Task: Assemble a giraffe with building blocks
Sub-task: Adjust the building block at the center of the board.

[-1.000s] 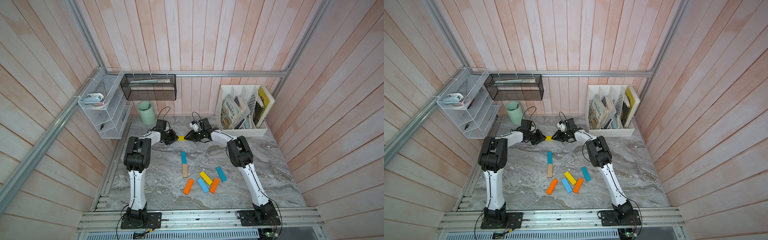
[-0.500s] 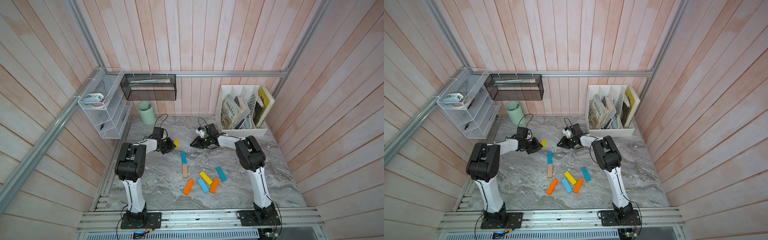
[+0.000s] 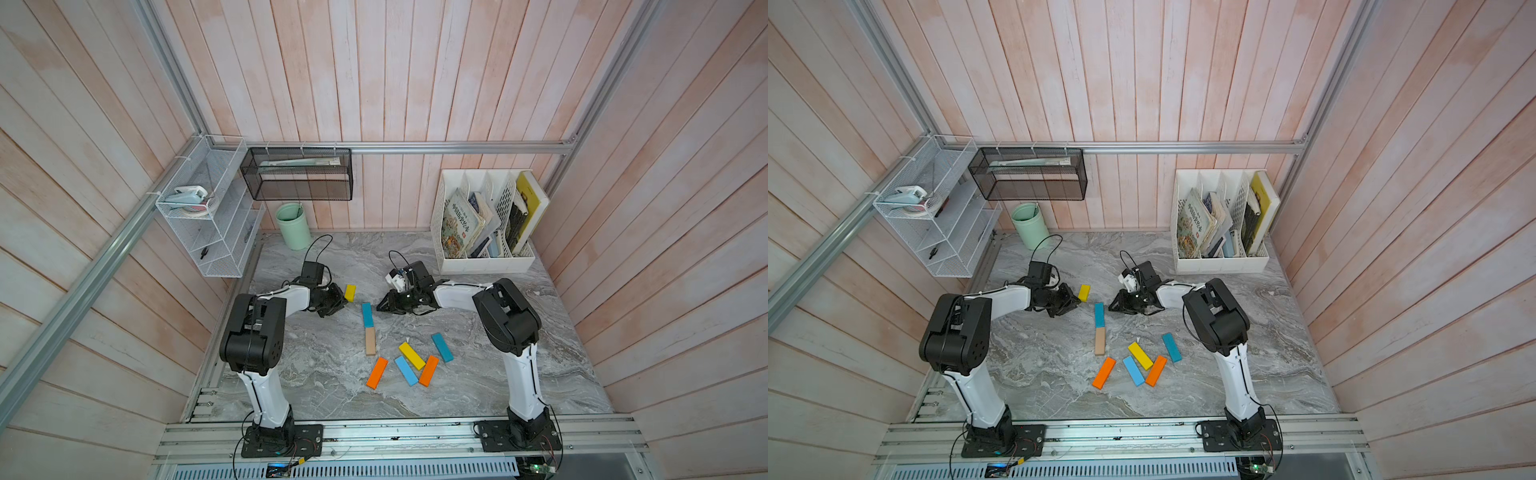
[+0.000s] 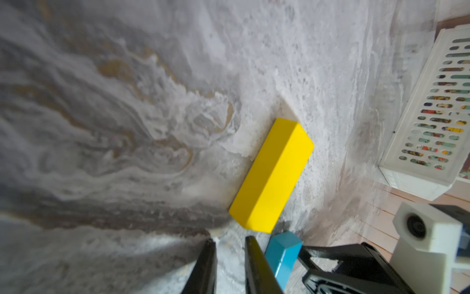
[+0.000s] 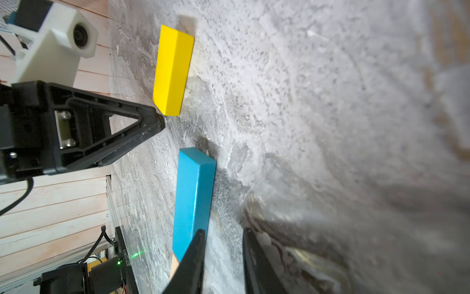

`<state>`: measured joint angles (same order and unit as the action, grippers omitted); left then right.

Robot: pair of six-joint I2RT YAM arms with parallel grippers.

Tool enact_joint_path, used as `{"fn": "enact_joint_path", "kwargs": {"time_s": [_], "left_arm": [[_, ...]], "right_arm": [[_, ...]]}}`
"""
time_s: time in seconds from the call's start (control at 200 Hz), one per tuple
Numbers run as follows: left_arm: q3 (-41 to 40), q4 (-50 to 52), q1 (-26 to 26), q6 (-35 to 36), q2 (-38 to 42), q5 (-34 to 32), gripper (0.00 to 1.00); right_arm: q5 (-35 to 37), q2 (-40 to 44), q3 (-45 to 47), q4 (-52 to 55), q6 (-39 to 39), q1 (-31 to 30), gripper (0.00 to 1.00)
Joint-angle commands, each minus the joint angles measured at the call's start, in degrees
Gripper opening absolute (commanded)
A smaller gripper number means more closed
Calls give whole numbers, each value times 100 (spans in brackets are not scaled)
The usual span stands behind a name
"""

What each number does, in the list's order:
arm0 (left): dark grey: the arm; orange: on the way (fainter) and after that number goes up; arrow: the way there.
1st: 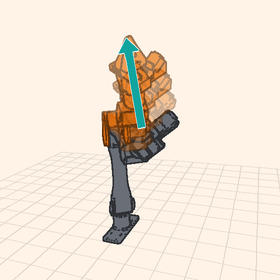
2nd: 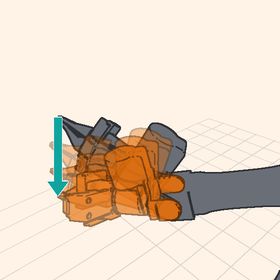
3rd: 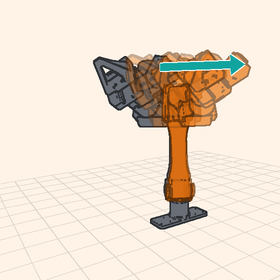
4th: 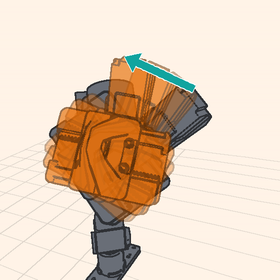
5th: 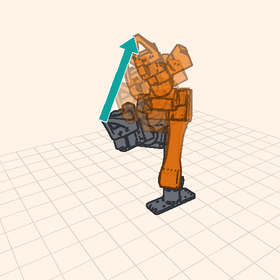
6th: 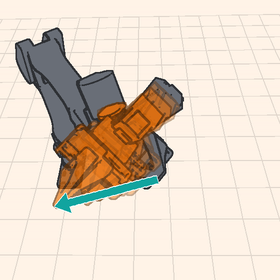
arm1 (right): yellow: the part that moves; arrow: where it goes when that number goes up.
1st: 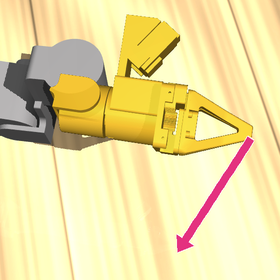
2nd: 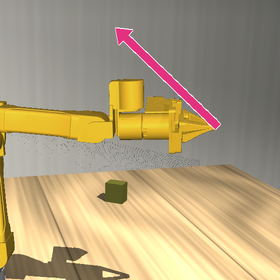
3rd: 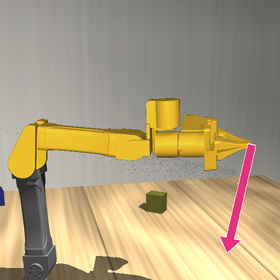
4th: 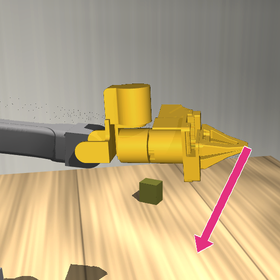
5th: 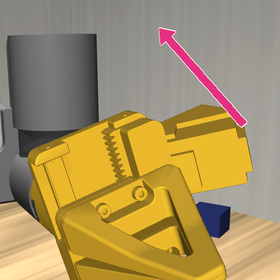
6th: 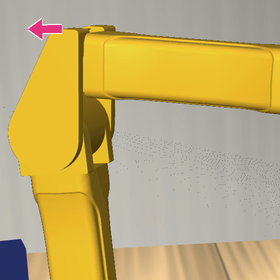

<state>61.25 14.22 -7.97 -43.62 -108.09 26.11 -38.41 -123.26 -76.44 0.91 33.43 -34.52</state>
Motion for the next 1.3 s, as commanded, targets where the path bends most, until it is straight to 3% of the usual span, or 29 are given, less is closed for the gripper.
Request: {"fn": "enact_joint_path", "kwargs": {"time_s": [0.0, 0.605, 1.065, 1.295], "left_arm": [[312, 106, 58, 135, -262, -156, 25], [1687, 362, 94, 86, -1339, -210, 24], [2093, 215, 129, -98, -1778, -22, 24], [1928, 144, 124, -165, -1612, 44, 24]], "right_arm": [[71, -74, -184, -12, 6, 15, 28], [-76, -136, -171, 1, -126, 220, 28], [-87, -154, -124, 10, -196, 324, 28], [-102, -145, -8, -84, -180, 337, 28]]}}
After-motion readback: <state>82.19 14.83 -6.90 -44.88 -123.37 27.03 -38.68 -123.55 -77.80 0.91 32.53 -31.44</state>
